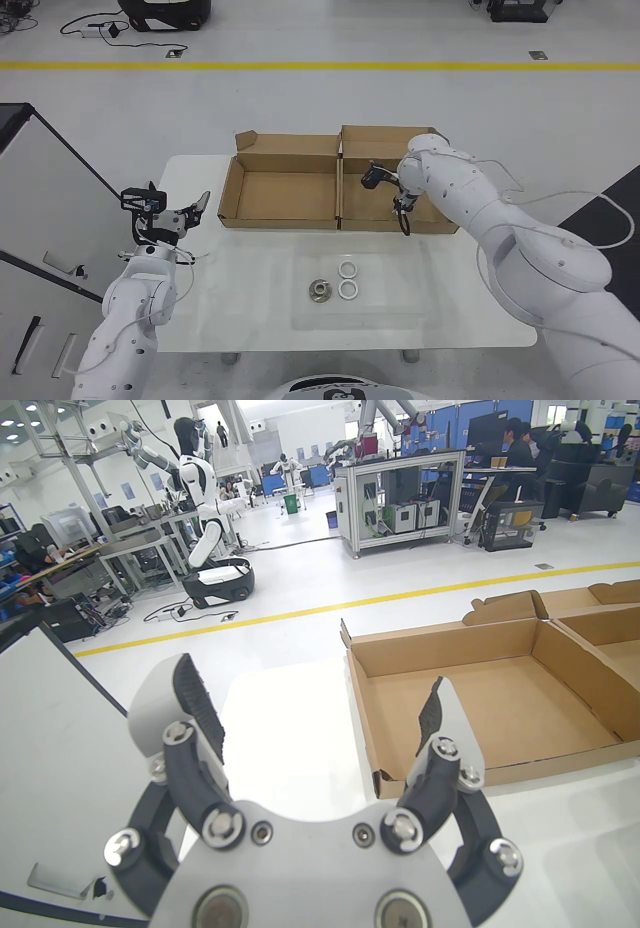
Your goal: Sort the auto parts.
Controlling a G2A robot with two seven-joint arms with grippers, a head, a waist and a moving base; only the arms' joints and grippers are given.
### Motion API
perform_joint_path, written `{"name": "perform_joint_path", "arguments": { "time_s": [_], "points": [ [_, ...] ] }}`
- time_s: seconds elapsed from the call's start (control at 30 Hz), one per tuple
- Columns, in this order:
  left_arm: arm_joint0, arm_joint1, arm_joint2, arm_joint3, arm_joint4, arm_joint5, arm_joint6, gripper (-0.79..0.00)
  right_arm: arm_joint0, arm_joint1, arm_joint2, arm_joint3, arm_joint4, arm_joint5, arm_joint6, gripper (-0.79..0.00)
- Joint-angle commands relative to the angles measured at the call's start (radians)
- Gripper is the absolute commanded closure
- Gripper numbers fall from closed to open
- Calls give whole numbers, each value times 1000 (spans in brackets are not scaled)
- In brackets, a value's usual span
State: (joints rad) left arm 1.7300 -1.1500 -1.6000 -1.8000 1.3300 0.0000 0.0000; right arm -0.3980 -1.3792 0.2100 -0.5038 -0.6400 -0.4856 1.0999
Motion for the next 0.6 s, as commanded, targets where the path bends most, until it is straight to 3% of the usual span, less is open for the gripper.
{"name": "perform_joint_path", "arguments": {
  "time_s": [0.0, 0.07, 0.3, 0.57],
  "points": [
    [0, 0, 0, 0, 0, 0, 0, -785, -1, -4, 4, 8, -2, -4, -2, -46],
    [0, 0, 0, 0, 0, 0, 0, -785, -1, -7, 7, 14, -4, -5, -2, -148],
    [0, 0, 0, 0, 0, 0, 0, -785, 0, -14, 22, 24, -9, -14, -5, -277],
    [0, 0, 0, 0, 0, 0, 0, -785, 8, -10, 48, 7, -8, -27, -20, -299]
  ]
}}
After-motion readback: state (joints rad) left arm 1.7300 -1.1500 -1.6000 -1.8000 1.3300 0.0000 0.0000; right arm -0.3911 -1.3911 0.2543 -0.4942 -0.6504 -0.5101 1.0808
